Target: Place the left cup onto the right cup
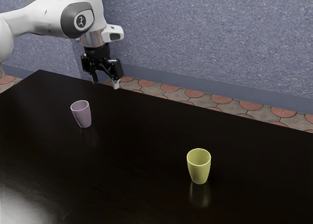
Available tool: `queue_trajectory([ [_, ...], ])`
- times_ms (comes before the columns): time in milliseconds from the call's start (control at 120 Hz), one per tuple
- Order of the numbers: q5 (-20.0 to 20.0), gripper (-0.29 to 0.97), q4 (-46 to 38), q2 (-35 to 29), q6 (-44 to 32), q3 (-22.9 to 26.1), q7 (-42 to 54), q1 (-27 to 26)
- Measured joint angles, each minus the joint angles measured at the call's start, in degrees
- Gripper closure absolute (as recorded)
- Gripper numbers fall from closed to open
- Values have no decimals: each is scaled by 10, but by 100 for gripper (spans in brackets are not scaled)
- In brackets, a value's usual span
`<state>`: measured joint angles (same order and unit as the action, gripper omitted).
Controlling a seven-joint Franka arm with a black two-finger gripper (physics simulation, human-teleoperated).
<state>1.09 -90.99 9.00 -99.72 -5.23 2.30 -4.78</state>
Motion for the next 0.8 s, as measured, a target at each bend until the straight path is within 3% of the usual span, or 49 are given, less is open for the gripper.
queue_trajectory([
  [300, 2, 0, 8, 11, 8, 0, -9, 2],
  [800, 1, 0, 108, 151, 10, 0, -8, 59],
])
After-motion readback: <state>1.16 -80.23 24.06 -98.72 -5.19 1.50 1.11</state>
